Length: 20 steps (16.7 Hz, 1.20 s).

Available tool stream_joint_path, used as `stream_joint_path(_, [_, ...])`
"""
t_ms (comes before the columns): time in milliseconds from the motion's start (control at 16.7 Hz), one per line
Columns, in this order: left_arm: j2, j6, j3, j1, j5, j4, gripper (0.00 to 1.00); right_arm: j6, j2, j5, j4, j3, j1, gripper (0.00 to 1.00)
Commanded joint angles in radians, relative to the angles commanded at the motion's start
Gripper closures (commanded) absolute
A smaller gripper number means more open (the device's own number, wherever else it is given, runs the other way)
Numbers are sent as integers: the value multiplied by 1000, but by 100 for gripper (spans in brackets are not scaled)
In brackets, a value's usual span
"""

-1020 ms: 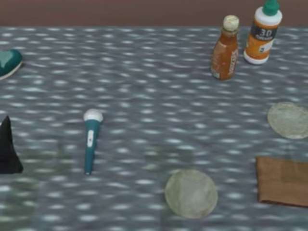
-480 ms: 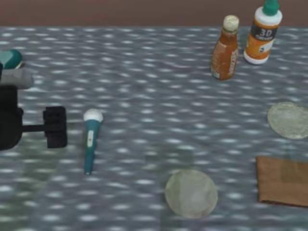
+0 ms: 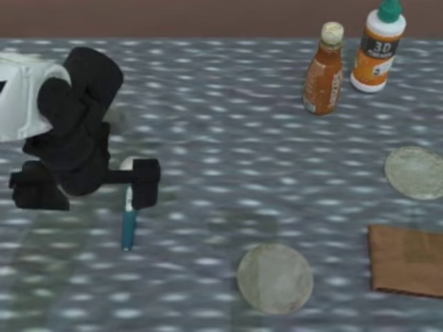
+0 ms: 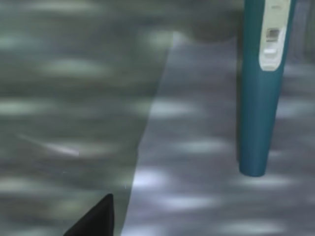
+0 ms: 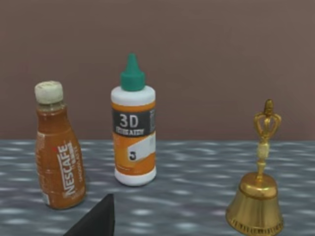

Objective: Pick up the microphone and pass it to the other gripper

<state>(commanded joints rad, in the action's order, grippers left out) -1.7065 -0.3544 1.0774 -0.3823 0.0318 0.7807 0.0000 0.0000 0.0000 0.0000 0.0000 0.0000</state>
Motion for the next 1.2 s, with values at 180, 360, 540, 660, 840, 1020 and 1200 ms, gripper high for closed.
stream_joint_path(180, [-94, -21, 70, -23, 2, 40, 0, 0, 0, 0, 0, 0, 0, 0])
stream_joint_path(360, [-105, -24, 80, -26, 2, 46, 0, 0, 0, 0, 0, 0, 0, 0])
stream_joint_path(540, [-102, -23, 77, -21, 2, 43, 0, 0, 0, 0, 0, 0, 0, 0])
stream_joint_path(660, [-115, -21, 71, -22, 2, 28, 0, 0, 0, 0, 0, 0, 0, 0])
stream_joint_path(840, [-186, -17, 39, -21, 1, -74, 0, 0, 0, 0, 0, 0, 0, 0])
stream_joint_path(1020, [-282, -12, -6, -17, 0, -229, 0, 0, 0, 0, 0, 0, 0, 0])
stream_joint_path(1200, [-347, -9, -36, -15, 0, -314, 0, 0, 0, 0, 0, 0, 0, 0])
